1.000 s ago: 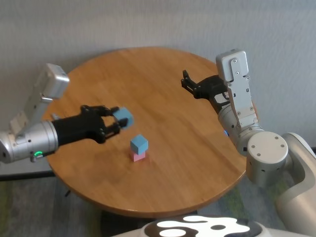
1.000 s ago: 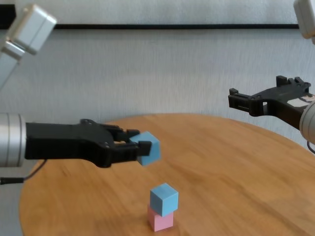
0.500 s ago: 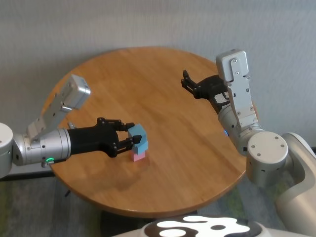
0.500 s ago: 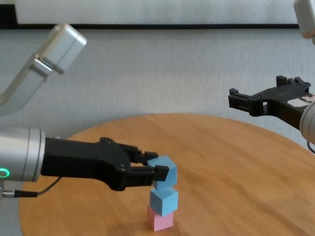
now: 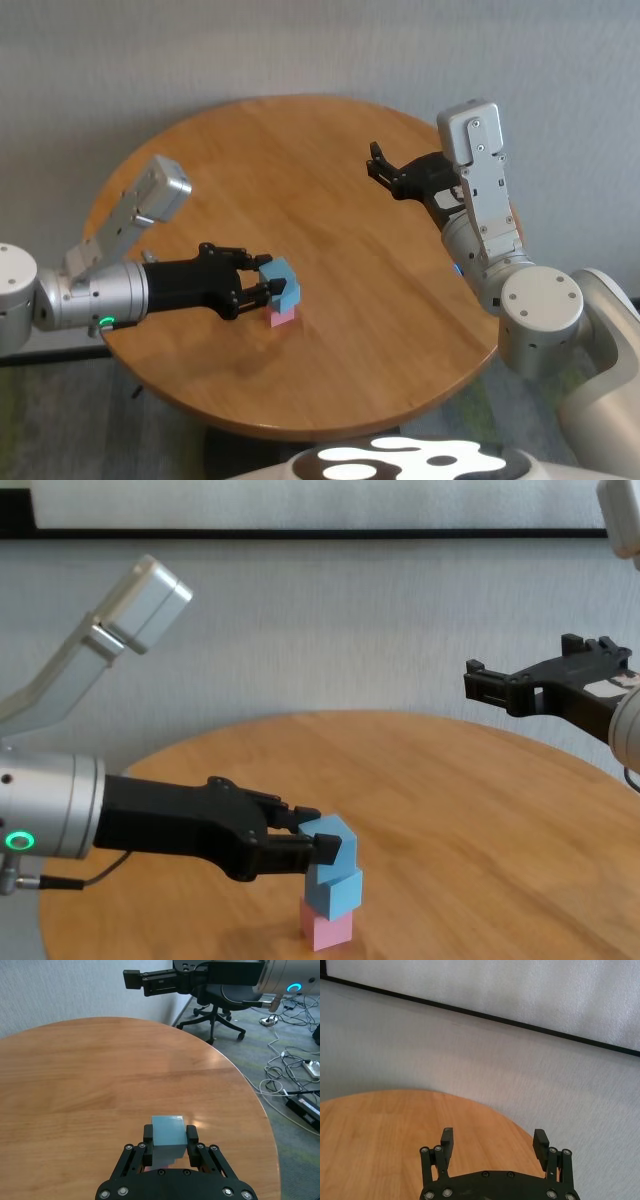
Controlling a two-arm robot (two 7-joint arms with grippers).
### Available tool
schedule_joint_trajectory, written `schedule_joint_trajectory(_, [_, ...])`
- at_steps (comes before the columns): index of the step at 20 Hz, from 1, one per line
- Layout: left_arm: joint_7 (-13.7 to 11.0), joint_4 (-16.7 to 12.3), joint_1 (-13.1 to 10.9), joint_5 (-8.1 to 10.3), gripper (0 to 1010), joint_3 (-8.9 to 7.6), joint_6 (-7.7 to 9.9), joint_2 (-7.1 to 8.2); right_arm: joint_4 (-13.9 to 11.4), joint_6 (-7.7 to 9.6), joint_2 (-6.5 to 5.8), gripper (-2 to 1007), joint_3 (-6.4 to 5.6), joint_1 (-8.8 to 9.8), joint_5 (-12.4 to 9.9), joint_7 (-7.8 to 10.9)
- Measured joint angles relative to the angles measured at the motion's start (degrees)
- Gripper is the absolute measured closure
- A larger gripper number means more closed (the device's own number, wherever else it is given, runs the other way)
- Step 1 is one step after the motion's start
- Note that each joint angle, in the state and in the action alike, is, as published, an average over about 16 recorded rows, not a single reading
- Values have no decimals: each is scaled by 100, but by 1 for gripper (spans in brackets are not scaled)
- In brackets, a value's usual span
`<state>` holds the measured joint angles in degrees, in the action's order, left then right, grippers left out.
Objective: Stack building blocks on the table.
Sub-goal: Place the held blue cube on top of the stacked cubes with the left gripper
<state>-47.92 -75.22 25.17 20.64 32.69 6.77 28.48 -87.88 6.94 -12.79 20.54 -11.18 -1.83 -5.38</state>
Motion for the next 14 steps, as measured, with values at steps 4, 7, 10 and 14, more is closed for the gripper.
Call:
schedule_joint_trajectory(4, [-7, 182, 132, -28, 611, 95, -46, -40, 0, 0, 0, 0, 0, 0, 0, 0])
schedule_joint_trajectory(7, [-11, 290, 220, -45, 611, 160, -81, -64, 0, 0, 0, 0, 0, 0, 0, 0])
schedule_joint_trajectory(10, [-13, 368, 288, -50, 611, 214, -112, -79, 0, 0, 0, 0, 0, 0, 0, 0])
schedule_joint_trajectory(14, [-18, 433, 350, -25, 611, 274, -134, -86, 0, 0, 0, 0, 0, 0, 0, 0])
